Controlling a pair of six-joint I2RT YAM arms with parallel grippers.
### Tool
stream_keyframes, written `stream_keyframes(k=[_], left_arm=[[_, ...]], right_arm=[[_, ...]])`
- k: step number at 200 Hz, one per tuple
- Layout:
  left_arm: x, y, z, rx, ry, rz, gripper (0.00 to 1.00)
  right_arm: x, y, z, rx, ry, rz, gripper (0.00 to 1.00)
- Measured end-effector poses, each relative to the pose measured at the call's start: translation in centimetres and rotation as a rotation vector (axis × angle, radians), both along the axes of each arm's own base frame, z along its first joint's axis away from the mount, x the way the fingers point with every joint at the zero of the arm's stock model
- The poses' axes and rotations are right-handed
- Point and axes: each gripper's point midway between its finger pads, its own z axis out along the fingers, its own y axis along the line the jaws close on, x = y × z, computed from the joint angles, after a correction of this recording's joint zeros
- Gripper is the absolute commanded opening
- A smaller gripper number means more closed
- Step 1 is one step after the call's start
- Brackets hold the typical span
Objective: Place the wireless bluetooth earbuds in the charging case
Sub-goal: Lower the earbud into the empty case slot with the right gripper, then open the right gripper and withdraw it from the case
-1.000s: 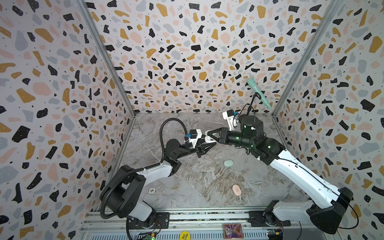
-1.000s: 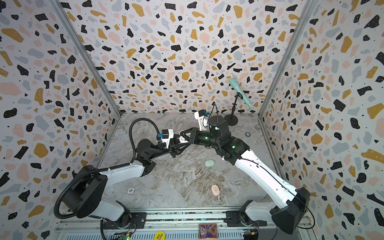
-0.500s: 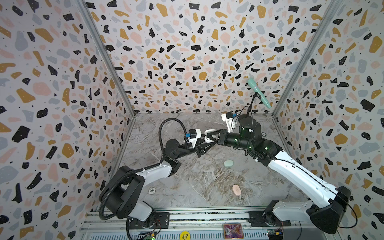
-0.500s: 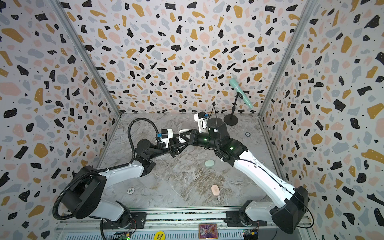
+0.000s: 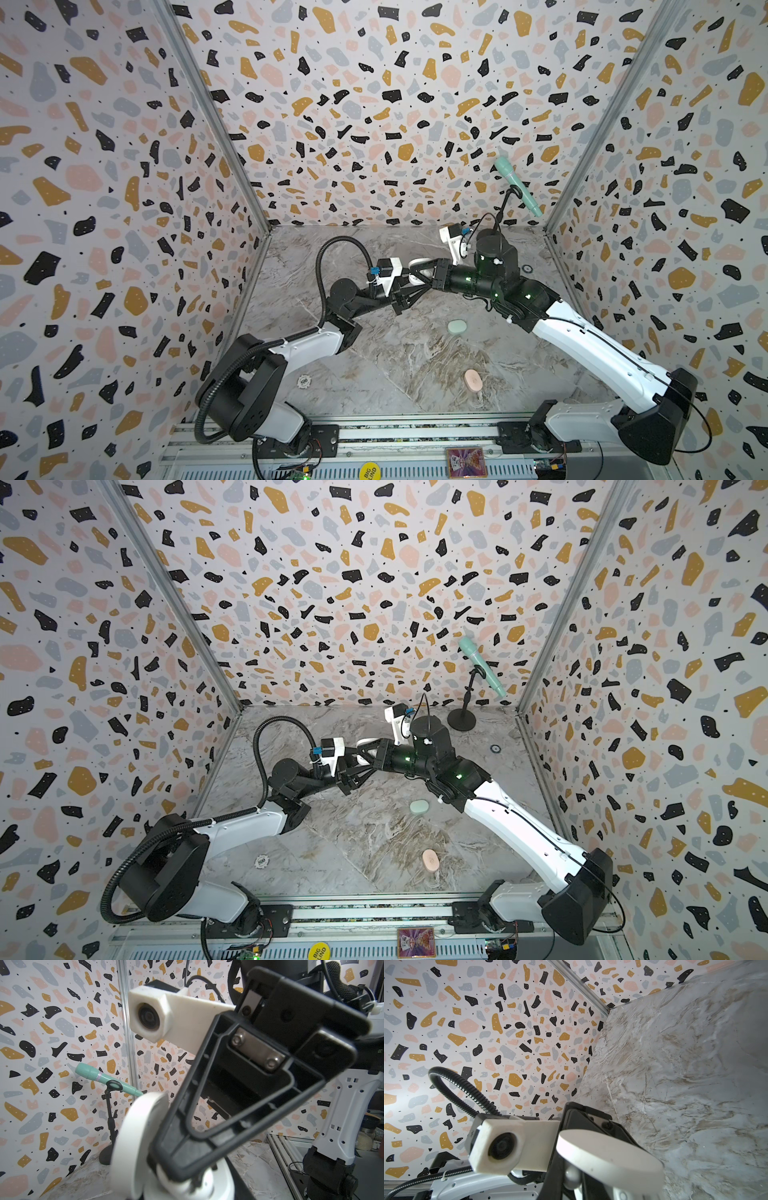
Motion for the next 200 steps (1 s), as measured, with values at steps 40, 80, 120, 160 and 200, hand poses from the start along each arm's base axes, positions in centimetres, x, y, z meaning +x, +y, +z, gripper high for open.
stream_keyframes(k=[40,80,120,160,200], left_arm=[[0.1,0.0,-0.2,0.013,0.009,0.005,0.33],[0.1,0.0,-0.7,0.032,0.016,0.009,0.32],[0.2,-0.1,-0.9,0.042,0.014,0.013,0.32],[0.2,-0.1,-0.8,0.042,0.006,0.017,0.32],[0.2,-0.1,-0.8,0.043,0.005,0.017,0.32]], right_arm=[[0.0,-0.1,-0.4,-0.016,0.01,-0.012,0.22],[-0.1,-0.6,-0.6,-0.036,0.014,-0.035,0.33],[-0.4,-1.4,-0.6,-0.059,0.021,-0.057,0.38],[-0.8,-2.2,0.0,-0.096,0.038,-0.069,0.42],[-1.6,-3.5,4.6,-0.117,-0.017,-0.074,0.47]])
